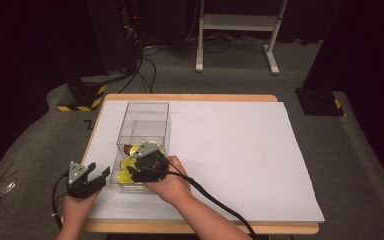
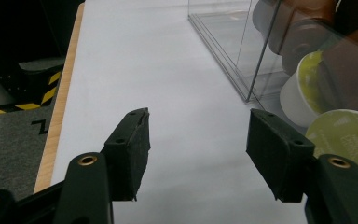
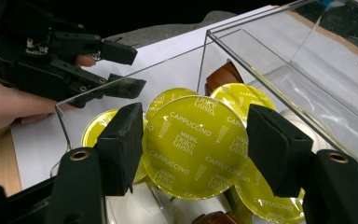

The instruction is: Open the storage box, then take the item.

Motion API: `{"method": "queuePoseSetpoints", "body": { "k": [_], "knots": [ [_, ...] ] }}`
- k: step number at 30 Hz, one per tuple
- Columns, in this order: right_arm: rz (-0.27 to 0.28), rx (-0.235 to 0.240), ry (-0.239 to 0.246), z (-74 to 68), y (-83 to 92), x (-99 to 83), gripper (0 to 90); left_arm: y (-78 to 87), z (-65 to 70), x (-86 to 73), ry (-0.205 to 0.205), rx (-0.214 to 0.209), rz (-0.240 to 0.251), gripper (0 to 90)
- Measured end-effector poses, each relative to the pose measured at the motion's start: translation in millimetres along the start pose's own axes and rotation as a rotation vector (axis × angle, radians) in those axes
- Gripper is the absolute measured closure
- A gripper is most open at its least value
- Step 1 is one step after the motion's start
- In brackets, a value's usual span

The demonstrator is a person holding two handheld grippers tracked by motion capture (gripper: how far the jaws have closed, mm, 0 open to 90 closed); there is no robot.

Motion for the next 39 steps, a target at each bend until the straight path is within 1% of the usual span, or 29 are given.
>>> {"method": "queuePoseSetpoints", "body": {
  "k": [5, 6, 10, 19, 22, 25, 26, 28, 30, 31, 32, 33, 38, 39],
  "knots": [
    [0.024, 0.004, -0.008, -0.2, 1.6, 3.6, 38.0, -0.6, 1.0, -1.2, -0.004, -0.002, -0.008, 37.5],
    [0.030, 0.005, -0.007, -0.1, 2.0, 4.4, 38.1, -0.6, 0.7, -1.6, -0.012, -0.004, -0.015, 37.1],
    [0.047, 0.003, -0.003, 0.6, 4.3, 7.2, 38.1, -1.0, 0.7, -2.1, -0.016, -0.005, -0.020, 35.8],
    [0.082, -0.008, 0.004, 1.1, 11.7, 12.8, 38.1, -1.2, 0.1, -1.5, -0.002, 0.000, -0.018, 33.8],
    [0.091, -0.010, 0.007, 0.9, 13.9, 14.1, 38.1, -1.2, 0.0, -1.5, -0.003, 0.001, -0.017, 33.7],
    [0.107, -0.018, 0.015, 1.0, 18.6, 16.8, 38.1, -1.3, 0.6, -1.4, 0.001, 0.000, -0.014, 33.9],
    [0.111, -0.019, 0.016, 1.2, 19.9, 17.5, 38.1, -1.2, 0.2, -0.6, 0.011, -0.001, -0.010, 34.3],
    [0.117, -0.022, 0.015, 1.9, 22.6, 18.6, 38.1, -1.1, -0.3, -0.3, 0.010, -0.003, -0.010, 34.4],
    [0.123, -0.026, 0.017, 3.0, 24.9, 19.3, 38.1, -0.5, 0.3, -0.4, 0.006, -0.005, -0.008, 34.4],
    [0.125, -0.028, 0.018, 3.5, 26.1, 19.4, 38.1, 0.2, 0.1, -0.8, -0.007, -0.009, -0.015, 34.4],
    [0.127, -0.031, 0.021, 4.5, 27.2, 19.5, 38.1, -0.2, 1.5, -1.0, 0.002, -0.008, -0.009, 34.4],
    [0.128, -0.033, 0.020, 5.4, 28.3, 19.4, 38.1, 0.2, 1.1, -1.3, -0.012, -0.013, -0.016, 34.3],
    [0.137, -0.048, 0.015, 10.7, 33.2, 18.9, 38.1, -0.1, 0.9, -1.6, -0.012, -0.013, -0.021, 34.3],
    [0.144, -0.055, 0.011, 14.6, 36.7, 18.7, 38.2, -0.2, 0.9, -1.9, -0.013, -0.012, -0.024, 34.3]
  ]
}}
Point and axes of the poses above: each handheld gripper's, and its own axes: y roughly backward along the jaws, x roughly out of its top, z roughly to its right, the point moved 6 cm from there along -y, roughly forward along the jaws, and after that the axes turned 13 degrees about z, right-handed, at the moved point
